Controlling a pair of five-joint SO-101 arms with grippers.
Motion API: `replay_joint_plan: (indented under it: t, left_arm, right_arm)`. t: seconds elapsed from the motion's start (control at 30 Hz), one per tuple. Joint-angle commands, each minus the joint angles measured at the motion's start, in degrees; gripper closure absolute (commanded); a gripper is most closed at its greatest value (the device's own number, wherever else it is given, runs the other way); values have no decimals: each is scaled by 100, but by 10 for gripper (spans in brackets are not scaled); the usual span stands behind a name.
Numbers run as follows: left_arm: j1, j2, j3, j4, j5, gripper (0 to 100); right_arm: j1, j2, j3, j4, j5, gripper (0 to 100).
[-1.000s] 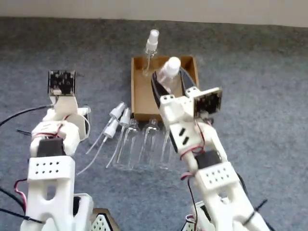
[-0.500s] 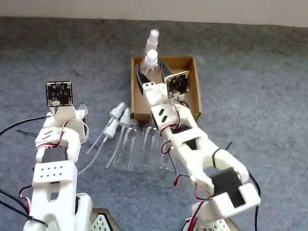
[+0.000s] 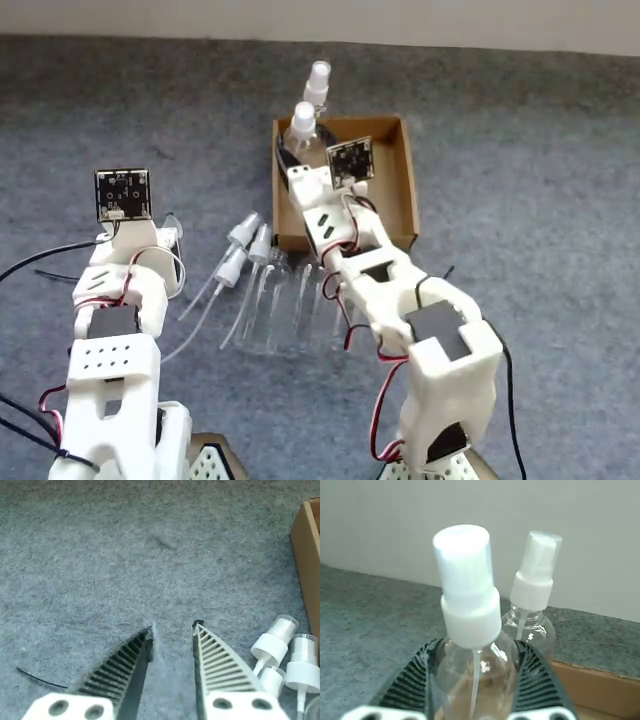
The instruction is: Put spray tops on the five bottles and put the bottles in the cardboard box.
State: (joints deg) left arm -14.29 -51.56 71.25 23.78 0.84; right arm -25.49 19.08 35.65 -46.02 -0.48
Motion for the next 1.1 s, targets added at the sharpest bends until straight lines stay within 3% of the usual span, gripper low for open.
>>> replay_joint_plan:
  t: [0.0, 0.2, 1.07]
  left_arm:
    - [92, -22, -31, -105, 44, 873]
    - [92, -22, -31, -105, 44, 873]
    - [92, -22, -31, -105, 44, 873]
  right_arm:
    - [-40, 22, -391, -119, 26, 995]
    - [-40, 31, -409, 611, 9, 995]
    - [-40, 31, -400, 646, 44, 967]
